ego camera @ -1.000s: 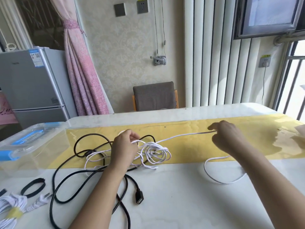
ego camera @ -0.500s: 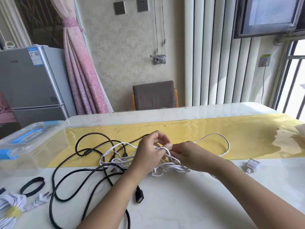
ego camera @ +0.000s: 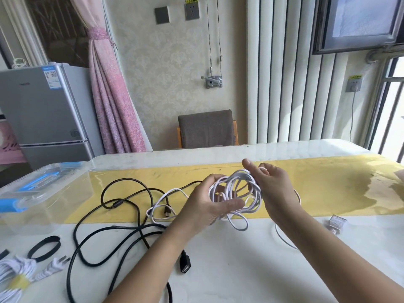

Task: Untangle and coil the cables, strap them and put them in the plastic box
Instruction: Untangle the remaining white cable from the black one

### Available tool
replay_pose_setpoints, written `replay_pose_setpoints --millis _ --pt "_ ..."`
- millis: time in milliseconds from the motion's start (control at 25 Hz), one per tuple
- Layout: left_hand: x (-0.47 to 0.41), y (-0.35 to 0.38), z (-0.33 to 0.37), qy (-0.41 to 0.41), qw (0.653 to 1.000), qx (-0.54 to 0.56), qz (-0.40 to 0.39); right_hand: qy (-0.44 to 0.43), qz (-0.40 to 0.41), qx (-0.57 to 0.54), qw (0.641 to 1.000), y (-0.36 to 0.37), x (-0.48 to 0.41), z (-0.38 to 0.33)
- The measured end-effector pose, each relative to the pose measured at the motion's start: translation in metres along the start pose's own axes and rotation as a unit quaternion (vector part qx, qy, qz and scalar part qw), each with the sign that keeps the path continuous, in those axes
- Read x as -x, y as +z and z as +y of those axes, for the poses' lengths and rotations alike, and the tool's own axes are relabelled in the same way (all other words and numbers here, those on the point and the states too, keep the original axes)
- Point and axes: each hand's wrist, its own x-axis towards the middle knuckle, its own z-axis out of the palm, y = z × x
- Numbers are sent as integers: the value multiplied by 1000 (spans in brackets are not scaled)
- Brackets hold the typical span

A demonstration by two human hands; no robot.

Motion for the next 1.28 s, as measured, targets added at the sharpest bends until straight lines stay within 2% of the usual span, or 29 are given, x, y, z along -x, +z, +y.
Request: replay_pose_setpoints --millis 80,160,200,280,360,440,520,560,640,720,760,880,960,1040,1120,1200,1280 --pt "-2 5 -4 7 999 3 53 -97 36 93 990 8 6 1" --pt "-3 3 -5 20 994 8 106 -156 16 127 979 14 14 -1" --pt "-4 1 -5 22 991 22 128 -154 -21 110 982 15 15 0" --pt "-6 -5 -4 13 987 65 143 -96 -130 60 985 15 13 0" --pt "-7 -11 -1 -2 988 116 97 6 -252 -35 967 10 5 5" --pt "-6 -18 1 -20 985 170 16 90 -375 -122 915 6 2 9" --pt "-3 -21 3 -33 975 212 -54 99 -459 -116 875 -1 5 4" --pt "-2 -21 5 -34 968 237 -73 79 -469 -95 875 -3 6 -1" --pt "-2 -20 8 -35 950 300 -77 24 -427 -32 904 -4 9 -11" --pt "-3 -20 10 -43 949 309 -43 -51 -315 86 944 -2 9 -17" --pt "-2 -19 10 -42 958 282 -26 -97 -247 148 953 -2 8 -18" --pt "2 -4 9 -25 994 105 -3 -206 -59 279 936 -6 7 -15" --pt "5 13 10 -30 997 -66 32 -182 22 263 947 -9 4 -15" --pt "5 28 13 -37 964 -249 88 -113 45 205 971 -10 1 -13" --pt "9 33 14 -41 916 -391 79 -69 45 211 974 -9 -2 -4" --pt "13 28 11 -37 879 -475 33 -26 17 234 972 -14 -9 3" --pt "11 14 11 -16 859 -510 49 34 -59 223 972 -27 -13 -2"
